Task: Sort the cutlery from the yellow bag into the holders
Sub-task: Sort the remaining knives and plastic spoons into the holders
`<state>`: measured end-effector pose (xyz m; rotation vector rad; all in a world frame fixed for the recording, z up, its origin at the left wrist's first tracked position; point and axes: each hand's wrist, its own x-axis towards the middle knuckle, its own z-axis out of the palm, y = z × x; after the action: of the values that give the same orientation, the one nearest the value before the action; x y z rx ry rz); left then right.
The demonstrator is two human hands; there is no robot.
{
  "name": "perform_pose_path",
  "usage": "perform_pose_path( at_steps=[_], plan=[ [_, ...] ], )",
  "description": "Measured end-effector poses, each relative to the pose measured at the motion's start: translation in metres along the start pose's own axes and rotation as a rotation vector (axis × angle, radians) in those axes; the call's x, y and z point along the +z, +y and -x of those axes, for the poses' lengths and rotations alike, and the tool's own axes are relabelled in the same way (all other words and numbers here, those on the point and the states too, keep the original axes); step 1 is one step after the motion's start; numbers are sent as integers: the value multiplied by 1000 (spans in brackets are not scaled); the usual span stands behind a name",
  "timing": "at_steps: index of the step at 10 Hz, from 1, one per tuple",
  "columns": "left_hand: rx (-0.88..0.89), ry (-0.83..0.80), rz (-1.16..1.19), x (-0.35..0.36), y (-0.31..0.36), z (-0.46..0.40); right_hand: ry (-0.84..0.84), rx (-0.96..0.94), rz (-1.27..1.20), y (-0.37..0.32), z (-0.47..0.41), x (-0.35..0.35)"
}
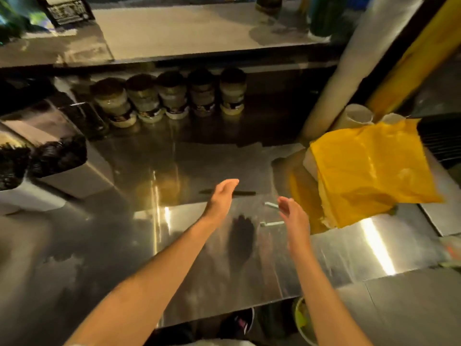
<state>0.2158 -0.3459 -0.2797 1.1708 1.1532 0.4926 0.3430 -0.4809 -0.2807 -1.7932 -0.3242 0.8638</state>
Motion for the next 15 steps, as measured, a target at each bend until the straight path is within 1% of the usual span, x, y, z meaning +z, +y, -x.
perform_pose_path(
  at_steps=[1,2,3,4,5,6,7,8,9,10,11,12,13,14,15],
  plan=[
    [25,-29,-447,10,-25,-32,-19,51,60,13,-16,-11],
    [64,-124,-950,13,-42,-57,76,156,-87,11,-26,-2],
    [135,-28,-1117,10,-56,-66,63,190,-126,7,-33,7],
    [253,108,-1215,5,-67,-66,60,197,-137,7,-42,14],
    [286,185,-1172,3,-72,-66,3,173,-32,10,-50,25],
    [248,159,-1135,2,-75,-66,-49,216,63,14,-58,40],
    [156,85,-1087,-3,-70,-65,-32,221,98,17,-63,49],
    [61,-50,-504,-11,-53,-57,-46,137,95,14,-64,56],
    [-13,-73,-151,-18,-23,-39,-108,72,30,1,-56,66],
    [-4,-68,-191,-31,3,-21,-199,-62,-46,-24,-44,83],
    [43,-78,-134,-66,15,-8,-258,-50,-83,-49,-36,112],
    [50,-94,-225,-118,25,3,-250,-36,-264,-68,-24,144],
    [75,71,-105,-177,38,16,-256,28,-471,-86,-5,180],
    [104,280,154,-228,53,26,-317,109,-547,-97,22,224],
    [148,482,340,-285,65,31,-407,148,-456,-99,58,271]
  ],
)
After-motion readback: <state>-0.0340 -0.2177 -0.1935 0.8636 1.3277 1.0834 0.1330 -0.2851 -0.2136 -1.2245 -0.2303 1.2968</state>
